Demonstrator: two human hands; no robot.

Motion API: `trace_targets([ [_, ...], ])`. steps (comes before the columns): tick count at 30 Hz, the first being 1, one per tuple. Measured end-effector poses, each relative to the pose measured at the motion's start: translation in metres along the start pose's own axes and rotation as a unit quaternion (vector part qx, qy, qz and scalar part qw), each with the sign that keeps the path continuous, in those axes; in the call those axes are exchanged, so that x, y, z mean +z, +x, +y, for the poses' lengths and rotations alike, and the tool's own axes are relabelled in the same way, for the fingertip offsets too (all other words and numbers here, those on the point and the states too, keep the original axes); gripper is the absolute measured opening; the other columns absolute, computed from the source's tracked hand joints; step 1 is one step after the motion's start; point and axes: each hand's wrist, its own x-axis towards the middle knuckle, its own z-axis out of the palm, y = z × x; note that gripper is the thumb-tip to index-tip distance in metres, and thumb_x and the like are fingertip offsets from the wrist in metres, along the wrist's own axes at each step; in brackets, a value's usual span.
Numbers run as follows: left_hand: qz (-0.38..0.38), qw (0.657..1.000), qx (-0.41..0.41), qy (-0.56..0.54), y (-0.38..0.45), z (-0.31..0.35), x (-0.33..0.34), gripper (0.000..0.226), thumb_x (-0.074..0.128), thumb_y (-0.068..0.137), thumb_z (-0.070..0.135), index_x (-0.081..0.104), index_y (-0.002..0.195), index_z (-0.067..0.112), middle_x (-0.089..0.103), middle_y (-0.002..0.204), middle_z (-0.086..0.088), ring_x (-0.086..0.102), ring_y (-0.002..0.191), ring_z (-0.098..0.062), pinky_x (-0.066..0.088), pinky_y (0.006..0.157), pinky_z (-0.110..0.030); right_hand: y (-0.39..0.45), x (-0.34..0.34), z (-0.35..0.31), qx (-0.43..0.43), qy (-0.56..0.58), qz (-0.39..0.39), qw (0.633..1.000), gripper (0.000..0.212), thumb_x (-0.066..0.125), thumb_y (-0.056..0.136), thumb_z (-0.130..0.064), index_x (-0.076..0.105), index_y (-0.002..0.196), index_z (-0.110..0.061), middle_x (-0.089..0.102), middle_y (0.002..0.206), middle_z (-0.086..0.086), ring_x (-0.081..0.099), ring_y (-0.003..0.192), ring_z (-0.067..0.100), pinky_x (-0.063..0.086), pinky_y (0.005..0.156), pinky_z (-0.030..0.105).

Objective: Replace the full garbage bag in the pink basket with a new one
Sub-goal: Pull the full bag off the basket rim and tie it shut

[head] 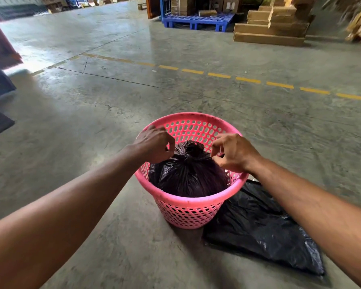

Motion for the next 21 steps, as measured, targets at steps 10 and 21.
trace_targets([
  [10,-0.056,0.998,-0.013,-0.012,-0.002,0.065,0.016,0.074,0.066,0.075,0.073,0.049,0.141,0.044,0.055,0.119,-0.005,0.066,0.097,-0.030,0.055,0.075,-0.038,-0.004,0.004,0.046,0.280,0.060,0.084,0.955,0.048,0.053,0.088,-0.055,0.053,0.126,-0.026,0.066,0.126,0.017,0.063,0.114,0.038,0.050,0.090,0.041],
  [21,-0.049,0.997,0.012,-0.063,0.022,0.070,0.007,0.019,0.070,0.079,0.020,0.070,0.093,0.007,0.072,0.085,-0.013,0.067,0.077,-0.034,0.056,0.070,-0.046,-0.006,0.018,0.043,0.325,0.200,0.206,0.901,0.033,0.054,0.092,-0.035,0.076,0.110,-0.019,0.074,0.117,0.011,0.068,0.109,0.037,0.052,0.081,0.037],
])
